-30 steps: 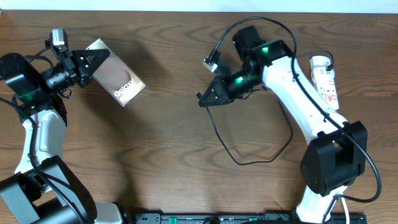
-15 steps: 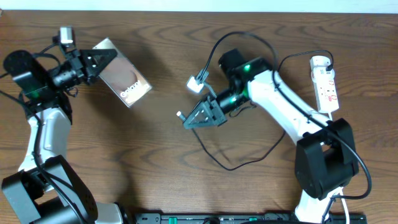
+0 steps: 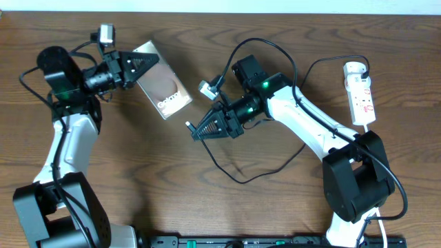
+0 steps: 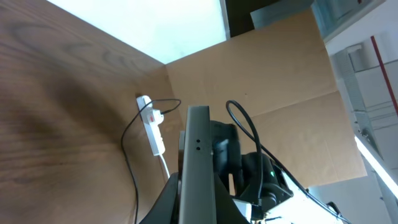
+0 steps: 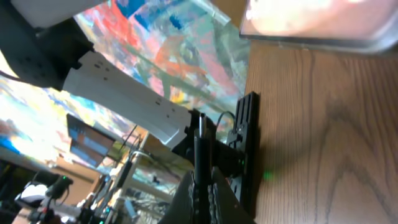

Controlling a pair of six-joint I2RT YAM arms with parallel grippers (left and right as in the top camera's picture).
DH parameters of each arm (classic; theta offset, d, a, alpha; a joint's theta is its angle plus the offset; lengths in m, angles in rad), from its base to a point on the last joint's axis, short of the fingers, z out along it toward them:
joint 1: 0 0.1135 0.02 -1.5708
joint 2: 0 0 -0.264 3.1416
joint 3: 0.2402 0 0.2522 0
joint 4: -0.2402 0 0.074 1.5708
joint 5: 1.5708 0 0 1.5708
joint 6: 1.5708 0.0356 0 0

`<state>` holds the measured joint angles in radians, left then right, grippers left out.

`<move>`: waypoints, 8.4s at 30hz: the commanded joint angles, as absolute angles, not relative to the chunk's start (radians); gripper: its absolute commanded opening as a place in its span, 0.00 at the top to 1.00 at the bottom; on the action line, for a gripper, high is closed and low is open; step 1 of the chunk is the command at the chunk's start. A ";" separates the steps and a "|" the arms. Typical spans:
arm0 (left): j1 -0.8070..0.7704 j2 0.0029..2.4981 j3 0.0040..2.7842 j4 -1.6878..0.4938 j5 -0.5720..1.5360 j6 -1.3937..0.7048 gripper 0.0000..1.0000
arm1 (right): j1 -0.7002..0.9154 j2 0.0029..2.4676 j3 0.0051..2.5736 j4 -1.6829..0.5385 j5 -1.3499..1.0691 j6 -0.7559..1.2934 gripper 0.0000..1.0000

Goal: Plug charger to phone and switch on socket
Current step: 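Bring the held plug to the phone's bottom port, then push the plug into the phone's port with the right gripper, then open the right gripper and withdraw it up and right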

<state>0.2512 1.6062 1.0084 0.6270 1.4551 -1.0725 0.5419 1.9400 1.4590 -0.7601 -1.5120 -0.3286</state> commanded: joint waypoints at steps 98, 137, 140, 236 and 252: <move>0.239 1.588 1.017 0.691 1.425 -1.103 0.93 | 0.532 2.018 1.449 -0.456 -1.562 0.056 0.99; 0.239 1.588 1.017 0.691 1.428 -1.013 0.93 | 0.532 2.018 1.451 -0.283 -1.562 0.205 0.99; 0.239 1.588 1.017 0.691 1.428 -1.006 0.92 | 0.533 2.018 1.451 -0.283 -1.562 0.205 0.99; 0.178 1.588 1.017 0.694 1.491 -0.957 0.93 | 0.504 2.018 1.451 -0.103 -1.562 0.370 0.01; 0.362 1.588 1.017 0.173 1.279 -0.668 0.93 | 0.361 2.018 1.451 -0.070 -1.473 0.468 0.01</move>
<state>0.3523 1.6062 1.0107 0.2806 1.3624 -0.8490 0.3889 2.0224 1.4349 -0.0723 -1.5208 0.4335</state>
